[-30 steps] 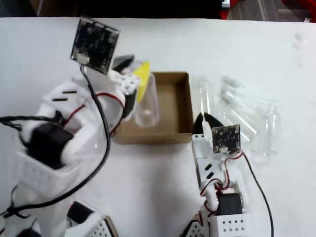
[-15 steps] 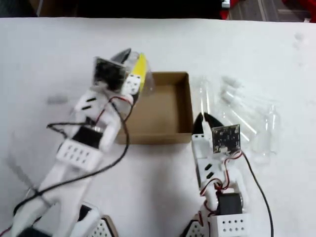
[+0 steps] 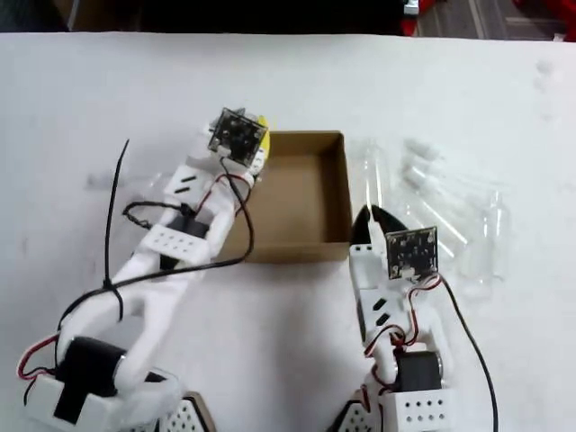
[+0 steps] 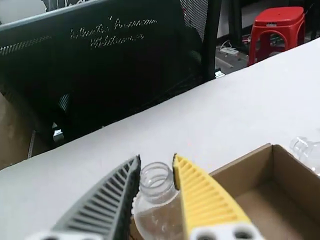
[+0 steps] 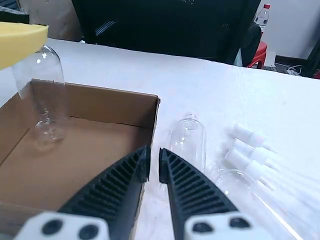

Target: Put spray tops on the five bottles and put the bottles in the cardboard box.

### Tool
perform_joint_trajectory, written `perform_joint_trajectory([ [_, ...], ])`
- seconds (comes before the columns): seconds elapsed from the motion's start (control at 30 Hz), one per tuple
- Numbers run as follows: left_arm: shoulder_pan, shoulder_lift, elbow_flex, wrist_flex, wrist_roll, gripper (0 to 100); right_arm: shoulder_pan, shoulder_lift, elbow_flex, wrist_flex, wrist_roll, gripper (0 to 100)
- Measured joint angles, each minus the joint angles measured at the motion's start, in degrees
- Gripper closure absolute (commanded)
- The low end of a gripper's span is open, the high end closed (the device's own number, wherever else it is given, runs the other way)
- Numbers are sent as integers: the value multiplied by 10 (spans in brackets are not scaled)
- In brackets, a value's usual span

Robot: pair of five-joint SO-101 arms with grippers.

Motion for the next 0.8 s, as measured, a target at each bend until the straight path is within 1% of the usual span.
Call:
perform_joint_trajectory([
  [0.23, -21, 42, 0, -52, -2, 961, 0, 0, 0, 0, 0, 981],
  [0.53, -25, 107, 0, -139, -2, 961, 0, 0, 0, 0, 0, 981],
  [0.7, -25, 124, -5, -148, -2, 959, 0, 0, 0, 0, 0, 981],
  [0.73, -26, 125, -5, -148, -3, 950, 0, 0, 0, 0, 0, 981],
  [0.8, -29, 126, -5, -148, -2, 898, 0, 0, 0, 0, 0, 981],
])
